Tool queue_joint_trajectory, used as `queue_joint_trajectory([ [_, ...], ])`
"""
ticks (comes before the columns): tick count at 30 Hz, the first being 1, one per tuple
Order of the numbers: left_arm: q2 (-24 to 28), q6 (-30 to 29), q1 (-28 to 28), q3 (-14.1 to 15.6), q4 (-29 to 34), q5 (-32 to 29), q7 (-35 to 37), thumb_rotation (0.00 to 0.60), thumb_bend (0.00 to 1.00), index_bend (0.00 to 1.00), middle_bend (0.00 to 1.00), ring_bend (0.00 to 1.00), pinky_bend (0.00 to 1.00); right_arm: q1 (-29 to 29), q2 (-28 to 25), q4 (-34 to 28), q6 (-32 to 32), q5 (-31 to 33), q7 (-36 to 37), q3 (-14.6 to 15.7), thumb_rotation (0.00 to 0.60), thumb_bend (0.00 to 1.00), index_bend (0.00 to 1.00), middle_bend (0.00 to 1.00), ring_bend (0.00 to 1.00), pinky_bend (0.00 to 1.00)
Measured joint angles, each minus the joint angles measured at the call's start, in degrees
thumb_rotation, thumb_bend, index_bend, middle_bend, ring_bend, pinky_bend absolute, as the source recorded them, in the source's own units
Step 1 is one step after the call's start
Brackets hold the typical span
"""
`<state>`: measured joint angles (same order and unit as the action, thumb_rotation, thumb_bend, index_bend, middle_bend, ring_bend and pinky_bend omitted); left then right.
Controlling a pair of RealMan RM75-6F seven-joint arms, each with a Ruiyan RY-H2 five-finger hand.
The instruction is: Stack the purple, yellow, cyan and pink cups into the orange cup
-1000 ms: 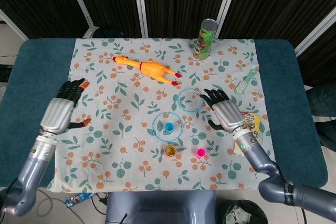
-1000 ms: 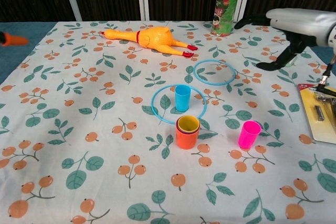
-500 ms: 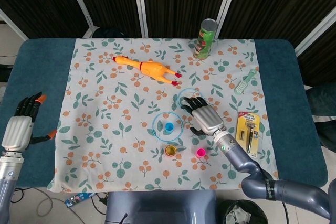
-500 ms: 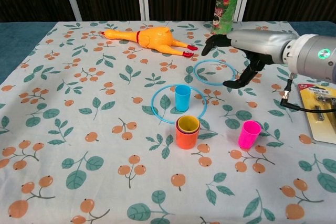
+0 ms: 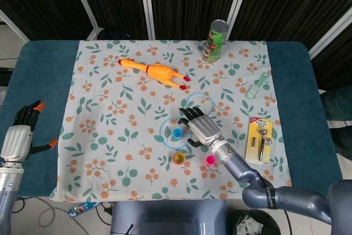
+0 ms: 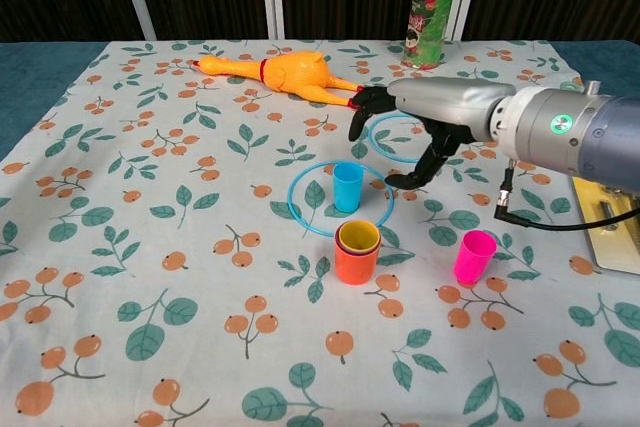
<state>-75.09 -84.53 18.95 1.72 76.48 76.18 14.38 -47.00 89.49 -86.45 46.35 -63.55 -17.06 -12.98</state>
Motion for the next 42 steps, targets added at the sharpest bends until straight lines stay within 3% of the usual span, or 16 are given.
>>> queue_joint_trajectory([
  [17, 0.3, 2.3, -1.6, -2.7, 0.8, 0.8, -1.8, 0.600, 0.15, 0.07, 0.00, 0.00, 0.00, -2.5, 4.0, 3.7, -0.3, 3.6, -1.2, 0.4, 0.600, 0.41, 0.32, 0.00, 0.00, 0.09],
  [42, 0.4, 4.5, -3.1, -5.7, 0.7, 1.8, -1.4, 0.600, 0.15, 0.08, 0.00, 0.00, 0.00, -4.3, 6.6, 6.4, 0.2, 2.9, 0.5, 0.4, 0.600, 0.41, 0.43, 0.00, 0.00, 0.10],
])
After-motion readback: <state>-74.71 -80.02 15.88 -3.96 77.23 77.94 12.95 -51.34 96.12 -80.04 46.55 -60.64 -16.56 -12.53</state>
